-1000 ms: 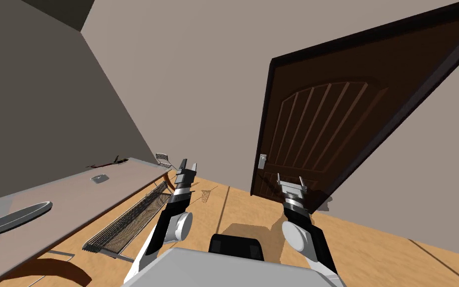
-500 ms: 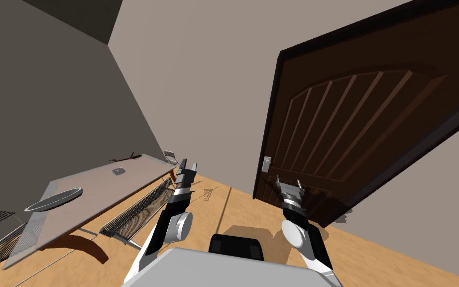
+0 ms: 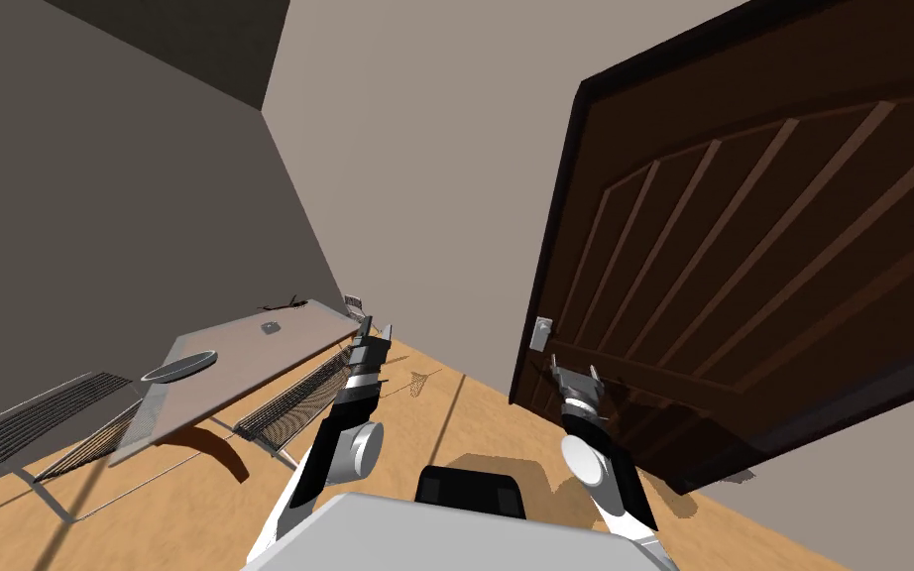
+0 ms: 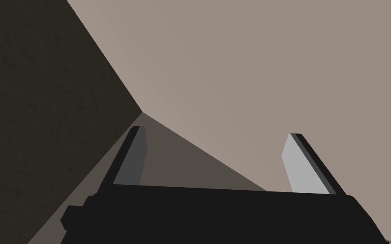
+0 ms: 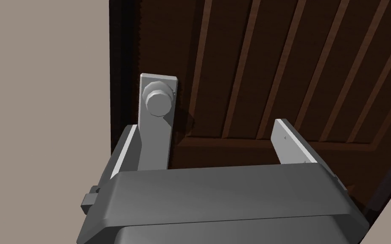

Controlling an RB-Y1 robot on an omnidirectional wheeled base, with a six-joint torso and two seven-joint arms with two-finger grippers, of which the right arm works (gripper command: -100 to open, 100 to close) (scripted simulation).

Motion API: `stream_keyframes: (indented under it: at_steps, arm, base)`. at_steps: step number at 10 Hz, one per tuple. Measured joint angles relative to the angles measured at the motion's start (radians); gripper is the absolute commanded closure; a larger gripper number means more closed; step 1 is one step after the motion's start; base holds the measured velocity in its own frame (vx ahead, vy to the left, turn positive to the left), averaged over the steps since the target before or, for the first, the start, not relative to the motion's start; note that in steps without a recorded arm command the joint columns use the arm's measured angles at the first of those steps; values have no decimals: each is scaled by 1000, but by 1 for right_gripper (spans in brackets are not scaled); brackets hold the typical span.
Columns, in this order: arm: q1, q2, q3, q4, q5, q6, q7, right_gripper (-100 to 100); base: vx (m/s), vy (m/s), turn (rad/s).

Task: Pull the door open

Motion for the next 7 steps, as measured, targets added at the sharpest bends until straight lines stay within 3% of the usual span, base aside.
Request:
stream_keyframes:
  at_steps: [2,7]
  arm:
    - [-16,-14,9,48,-47,-7,-27,-100]
    - [-41,-32,18,115,-155,-5,-61,-100]
  base:
    - [53,-89,162]
    - [45,-84,165]
